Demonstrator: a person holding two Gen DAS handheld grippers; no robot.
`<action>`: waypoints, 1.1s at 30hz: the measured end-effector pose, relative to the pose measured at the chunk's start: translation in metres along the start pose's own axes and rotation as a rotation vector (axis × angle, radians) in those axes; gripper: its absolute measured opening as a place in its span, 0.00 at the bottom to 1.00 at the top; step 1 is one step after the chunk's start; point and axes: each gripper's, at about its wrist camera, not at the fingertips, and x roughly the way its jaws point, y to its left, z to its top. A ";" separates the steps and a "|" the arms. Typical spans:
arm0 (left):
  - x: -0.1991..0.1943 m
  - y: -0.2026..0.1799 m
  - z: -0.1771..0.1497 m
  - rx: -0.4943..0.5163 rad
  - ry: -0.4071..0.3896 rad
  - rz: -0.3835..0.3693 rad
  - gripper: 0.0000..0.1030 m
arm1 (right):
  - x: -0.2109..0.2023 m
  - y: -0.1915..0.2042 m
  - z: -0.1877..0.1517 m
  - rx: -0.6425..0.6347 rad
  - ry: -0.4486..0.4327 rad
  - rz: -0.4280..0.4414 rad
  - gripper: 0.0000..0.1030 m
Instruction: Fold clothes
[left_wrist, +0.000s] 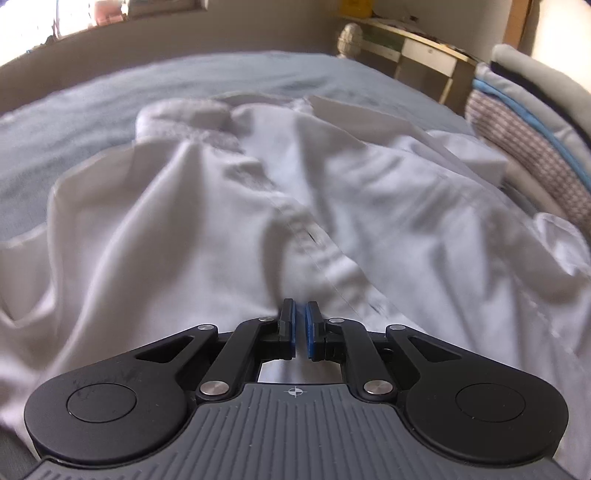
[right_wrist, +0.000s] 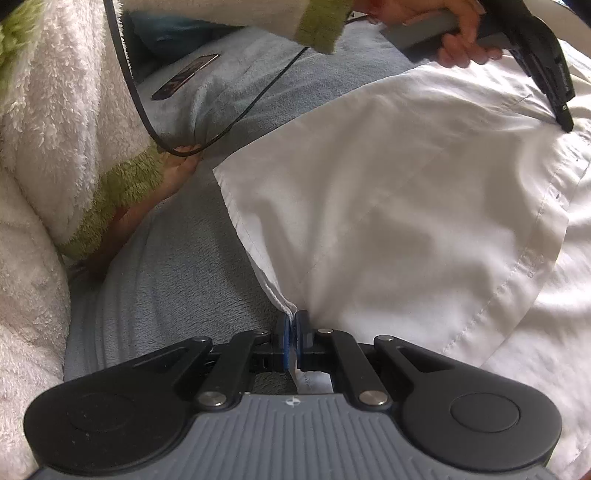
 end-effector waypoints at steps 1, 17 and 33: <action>0.001 0.000 0.001 0.002 -0.012 0.017 0.08 | 0.000 -0.001 -0.001 0.003 -0.002 0.002 0.03; -0.040 0.004 0.000 -0.011 -0.126 0.136 0.15 | -0.009 0.009 0.001 0.012 -0.012 -0.037 0.16; -0.167 -0.135 -0.159 0.409 0.161 -0.256 0.27 | -0.030 -0.021 -0.015 0.115 0.012 -0.226 0.15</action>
